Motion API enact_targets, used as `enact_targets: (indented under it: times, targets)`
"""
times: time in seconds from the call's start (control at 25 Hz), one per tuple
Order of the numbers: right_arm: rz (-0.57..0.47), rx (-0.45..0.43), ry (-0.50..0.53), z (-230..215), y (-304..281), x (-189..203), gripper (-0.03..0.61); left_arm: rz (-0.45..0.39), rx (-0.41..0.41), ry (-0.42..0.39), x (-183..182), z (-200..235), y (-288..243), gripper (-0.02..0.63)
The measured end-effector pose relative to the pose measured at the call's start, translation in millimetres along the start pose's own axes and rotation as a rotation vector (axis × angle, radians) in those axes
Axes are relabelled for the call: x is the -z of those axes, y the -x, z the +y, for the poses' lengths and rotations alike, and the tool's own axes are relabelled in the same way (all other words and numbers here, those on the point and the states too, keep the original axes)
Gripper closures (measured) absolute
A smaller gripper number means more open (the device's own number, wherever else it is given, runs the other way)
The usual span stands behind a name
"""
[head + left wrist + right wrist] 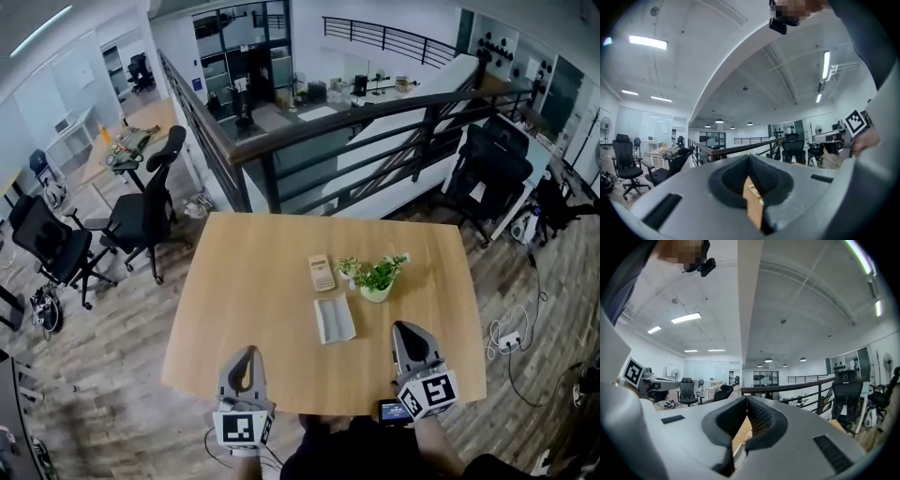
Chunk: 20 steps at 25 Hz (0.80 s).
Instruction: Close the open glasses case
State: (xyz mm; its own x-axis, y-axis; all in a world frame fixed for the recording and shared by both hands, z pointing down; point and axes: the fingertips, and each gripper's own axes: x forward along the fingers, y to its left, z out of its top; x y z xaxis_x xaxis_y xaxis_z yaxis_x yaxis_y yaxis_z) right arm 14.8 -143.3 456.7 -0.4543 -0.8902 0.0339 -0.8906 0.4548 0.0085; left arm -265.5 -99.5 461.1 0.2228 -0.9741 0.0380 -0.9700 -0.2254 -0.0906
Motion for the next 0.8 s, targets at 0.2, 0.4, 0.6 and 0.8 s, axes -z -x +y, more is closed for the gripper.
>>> enact_targets:
  times: [0.2,0.4,0.6,0.8]
  targets:
    - [-0.008,-0.023,-0.018,-18.7,-8.1,6.9,0.565,0.018,-0.024,-0.010,-6.4,-16.8,-12.5,0.614]
    - [0.020,-0.002,-0.047,-37.7,-12.6,24.8,0.563,0.012,-0.028,-0.045,-17.5,-20.4,-26.0,0.614]
    - [0.058,-0.004,-0.097,-41.1,-20.9,44.0,0.435,0.023,-0.031,-0.028,-14.5,-24.9,-24.3,0.614]
    - [0.084,0.001,-0.166,-53.2,-33.7,57.0,0.422,0.034,-0.025,-0.020,-10.1,-32.2,-24.5,0.614]
